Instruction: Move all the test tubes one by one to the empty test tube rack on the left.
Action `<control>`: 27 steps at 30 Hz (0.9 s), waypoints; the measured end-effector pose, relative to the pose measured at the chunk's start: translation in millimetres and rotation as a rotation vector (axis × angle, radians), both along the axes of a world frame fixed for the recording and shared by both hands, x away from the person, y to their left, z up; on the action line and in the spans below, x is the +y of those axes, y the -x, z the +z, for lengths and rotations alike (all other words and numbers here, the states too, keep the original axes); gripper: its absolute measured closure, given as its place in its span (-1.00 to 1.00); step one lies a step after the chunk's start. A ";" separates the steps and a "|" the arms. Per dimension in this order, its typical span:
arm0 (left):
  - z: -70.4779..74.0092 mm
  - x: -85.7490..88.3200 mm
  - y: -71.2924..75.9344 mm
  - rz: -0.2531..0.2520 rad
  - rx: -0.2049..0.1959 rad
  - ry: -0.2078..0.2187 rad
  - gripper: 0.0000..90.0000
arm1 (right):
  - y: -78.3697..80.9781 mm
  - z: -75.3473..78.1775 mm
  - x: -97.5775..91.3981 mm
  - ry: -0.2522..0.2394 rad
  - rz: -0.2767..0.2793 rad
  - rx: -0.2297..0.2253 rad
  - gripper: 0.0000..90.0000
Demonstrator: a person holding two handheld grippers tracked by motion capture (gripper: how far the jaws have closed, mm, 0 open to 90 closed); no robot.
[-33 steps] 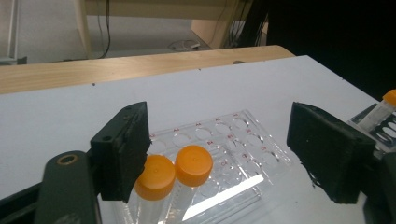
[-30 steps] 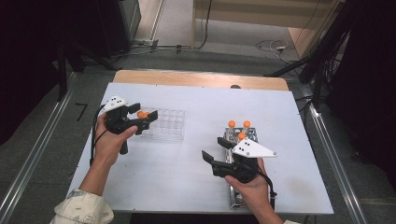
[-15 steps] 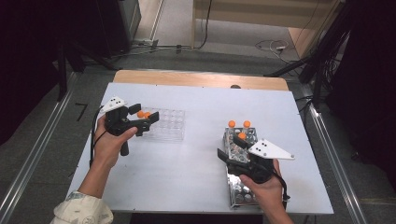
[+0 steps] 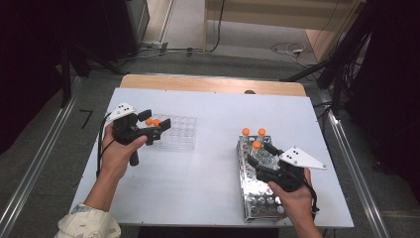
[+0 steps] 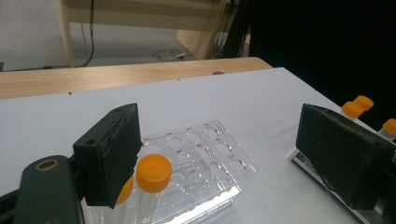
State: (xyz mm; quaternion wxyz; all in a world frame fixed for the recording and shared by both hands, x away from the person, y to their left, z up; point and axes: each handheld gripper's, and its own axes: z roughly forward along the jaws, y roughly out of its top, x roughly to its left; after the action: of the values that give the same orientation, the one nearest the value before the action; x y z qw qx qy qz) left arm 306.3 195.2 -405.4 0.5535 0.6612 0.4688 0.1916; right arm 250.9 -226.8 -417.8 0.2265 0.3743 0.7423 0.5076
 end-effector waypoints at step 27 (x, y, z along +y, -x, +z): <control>-2.0 -3.2 -1.0 -0.006 0.009 -0.011 -0.65 | -44.5 -31.7 -18.2 0.096 0.097 0.062 -0.08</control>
State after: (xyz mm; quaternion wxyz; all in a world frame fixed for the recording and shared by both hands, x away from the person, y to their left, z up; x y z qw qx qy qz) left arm 307.2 192.0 -407.4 0.5483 0.6663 0.4685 0.1896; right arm 295.3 -245.0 -449.5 0.1960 0.3423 0.7896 0.4701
